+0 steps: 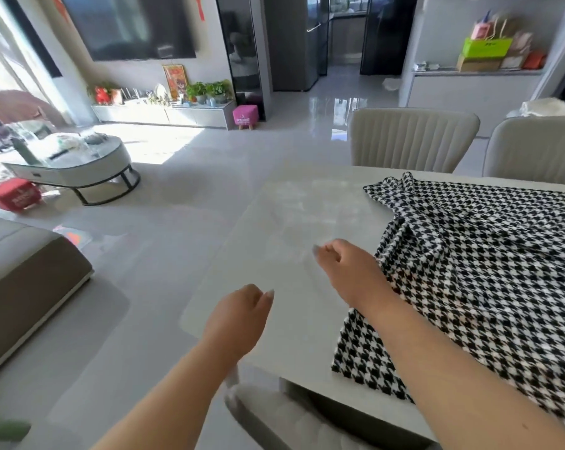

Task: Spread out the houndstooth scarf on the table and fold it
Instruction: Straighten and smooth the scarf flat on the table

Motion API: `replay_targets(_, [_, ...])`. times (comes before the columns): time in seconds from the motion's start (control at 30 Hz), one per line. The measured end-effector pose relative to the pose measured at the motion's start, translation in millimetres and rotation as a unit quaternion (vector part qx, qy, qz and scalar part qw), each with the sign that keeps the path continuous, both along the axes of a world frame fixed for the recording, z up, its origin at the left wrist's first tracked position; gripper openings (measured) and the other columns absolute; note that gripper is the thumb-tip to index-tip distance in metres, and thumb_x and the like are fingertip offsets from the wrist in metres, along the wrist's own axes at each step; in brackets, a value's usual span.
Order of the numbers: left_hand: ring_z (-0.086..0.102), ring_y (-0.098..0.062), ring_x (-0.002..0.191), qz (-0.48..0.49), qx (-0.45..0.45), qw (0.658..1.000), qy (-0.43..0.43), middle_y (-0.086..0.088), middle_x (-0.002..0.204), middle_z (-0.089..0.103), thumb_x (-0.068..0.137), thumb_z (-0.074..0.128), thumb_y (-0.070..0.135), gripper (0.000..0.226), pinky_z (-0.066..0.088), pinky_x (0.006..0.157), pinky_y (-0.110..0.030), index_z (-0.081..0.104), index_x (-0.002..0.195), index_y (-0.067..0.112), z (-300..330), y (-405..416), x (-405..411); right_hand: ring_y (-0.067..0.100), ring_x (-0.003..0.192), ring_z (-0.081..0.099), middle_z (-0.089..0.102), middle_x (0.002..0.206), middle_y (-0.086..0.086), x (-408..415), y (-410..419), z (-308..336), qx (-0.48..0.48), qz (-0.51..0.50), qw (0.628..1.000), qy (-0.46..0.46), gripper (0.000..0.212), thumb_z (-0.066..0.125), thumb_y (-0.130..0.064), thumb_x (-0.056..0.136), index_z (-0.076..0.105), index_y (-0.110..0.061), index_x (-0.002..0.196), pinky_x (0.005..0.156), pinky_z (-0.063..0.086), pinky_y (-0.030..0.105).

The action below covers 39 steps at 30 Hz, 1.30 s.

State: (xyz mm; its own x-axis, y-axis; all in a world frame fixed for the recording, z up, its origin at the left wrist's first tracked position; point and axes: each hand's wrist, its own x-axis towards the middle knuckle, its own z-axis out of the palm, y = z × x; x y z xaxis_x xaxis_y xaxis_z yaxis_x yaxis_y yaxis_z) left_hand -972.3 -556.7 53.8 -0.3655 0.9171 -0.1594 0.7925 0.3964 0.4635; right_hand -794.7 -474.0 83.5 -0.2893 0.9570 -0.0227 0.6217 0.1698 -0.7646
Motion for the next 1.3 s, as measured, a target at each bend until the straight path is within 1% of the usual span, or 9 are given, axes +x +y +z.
replay_targets(0.1, [0.052, -0.015, 0.062, -0.021, 0.0, 1.0, -0.021, 0.002, 0.069, 0.057, 0.096, 0.038, 0.049, 0.04, 0.041, 0.06, -0.031, 0.051, 0.075, 0.017, 5.5, -3.0, -51.8, 0.014, 0.092, 0.058, 0.063, 0.098, -0.005, -50.9, -7.5, 12.0, 0.013, -0.029, 0.999, 0.025, 0.039, 0.043, -0.05, 0.096, 0.059, -0.017, 0.11, 0.076, 0.044, 0.029])
replay_targets(0.2, [0.061, -0.019, 0.074, -0.038, 0.001, 0.999, -0.039, 0.001, 0.08, 0.066, 0.095, 0.04, 0.049, 0.038, 0.049, 0.072, -0.033, 0.056, 0.079, 0.019, 12.3, -4.2, -110.0, 0.01, 0.072, 0.053, 0.055, 0.074, -0.012, -103.5, -14.1, 19.5, 0.027, -0.061, 0.997, 0.046, 0.032, 0.045, -0.048, 0.095, 0.058, -0.019, 0.095, 0.062, 0.038, 0.025])
replay_targets(0.3, [0.063, -0.021, 0.079, -0.05, 0.0, 0.997, -0.052, 0.0, 0.082, 0.067, 0.094, 0.042, 0.05, 0.036, 0.054, 0.079, -0.038, 0.056, 0.077, 0.022, 19.0, -2.6, -160.5, 0.006, 0.07, 0.053, 0.057, 0.074, -0.011, -148.0, -19.0, 22.1, 0.036, -0.09, 0.993, 0.068, 0.033, 0.046, -0.048, 0.095, 0.06, -0.018, 0.095, 0.061, 0.039, 0.023])
replay_targets(0.47, [0.064, -0.02, 0.075, -0.055, 0.011, 0.997, -0.057, 0.002, 0.077, 0.067, 0.093, 0.044, 0.049, 0.035, 0.053, 0.074, -0.036, 0.057, 0.078, 0.022, 19.4, 7.4, -229.7, 0.018, 0.084, 0.062, 0.067, 0.086, -0.001, -204.8, -9.5, 22.3, 0.029, -0.116, 0.989, 0.092, 0.037, 0.047, -0.05, 0.094, 0.062, -0.016, 0.093, 0.077, 0.048, 0.035])
replay_targets(0.6, [0.057, -0.016, 0.063, -0.067, -0.002, 0.997, -0.039, 0.006, 0.068, 0.061, 0.094, 0.045, 0.048, 0.032, 0.048, 0.063, -0.031, 0.053, 0.075, 0.023, 9.9, 31.7, -276.8, 0.019, 0.083, 0.063, 0.068, 0.084, 0.001, -243.5, 16.4, 16.9, 0.023, -0.134, 0.987, 0.091, 0.036, 0.049, -0.049, 0.093, 0.061, -0.016, 0.087, 0.076, 0.049, 0.036])
replay_targets(0.7, [0.056, -0.015, 0.064, -0.084, -0.004, 0.996, -0.021, 0.006, 0.068, 0.06, 0.094, 0.047, 0.045, 0.029, 0.045, 0.061, -0.029, 0.055, 0.078, 0.022, 5.0, 61.3, -309.9, 0.019, 0.08, 0.062, 0.067, 0.082, 0.001, -270.1, 45.9, 10.4, 0.024, -0.147, 0.985, 0.085, 0.032, 0.051, -0.046, 0.093, 0.061, -0.017, 0.086, 0.073, 0.049, 0.034])
replay_targets(0.93, [0.058, -0.012, 0.065, -0.144, -0.029, 0.989, -0.002, 0.006, 0.071, 0.061, 0.094, 0.048, 0.043, 0.025, 0.045, 0.06, -0.027, 0.053, 0.076, 0.026, 6.7, 176.1, -371.0, 0.009, 0.083, 0.061, 0.065, 0.085, -0.011, -321.5, 138.7, 3.9, 0.02, -0.195, 0.978, 0.075, 0.022, 0.054, -0.042, 0.092, 0.061, -0.021, 0.091, 0.075, 0.048, 0.03])
replay_targets(1.0, [0.056, -0.011, 0.064, -0.168, -0.029, 0.985, 0.007, 0.007, 0.071, 0.059, 0.094, 0.048, 0.043, 0.025, 0.041, 0.056, -0.024, 0.051, 0.075, 0.027, 8.8, 210.3, -380.8, 0.009, 0.084, 0.061, 0.064, 0.086, -0.012, -334.9, 166.3, 6.4, 0.02, -0.201, 0.977, 0.067, 0.02, 0.055, -0.042, 0.092, 0.061, -0.023, 0.091, 0.075, 0.048, 0.03])
replay_targets(1.3, [0.053, -0.013, 0.064, -0.253, -0.017, 0.967, -0.021, 0.005, 0.072, 0.058, 0.094, 0.049, 0.041, 0.025, 0.041, 0.057, -0.025, 0.054, 0.077, 0.023, 19.3, 347.7, -426.6, 0.009, 0.084, 0.061, 0.064, 0.087, -0.013, -391.9, 262.1, 20.4, 0.032, -0.261, 0.964, 0.039, 0.018, 0.056, -0.039, 0.092, 0.062, -0.022, 0.092, 0.077, 0.049, 0.029])
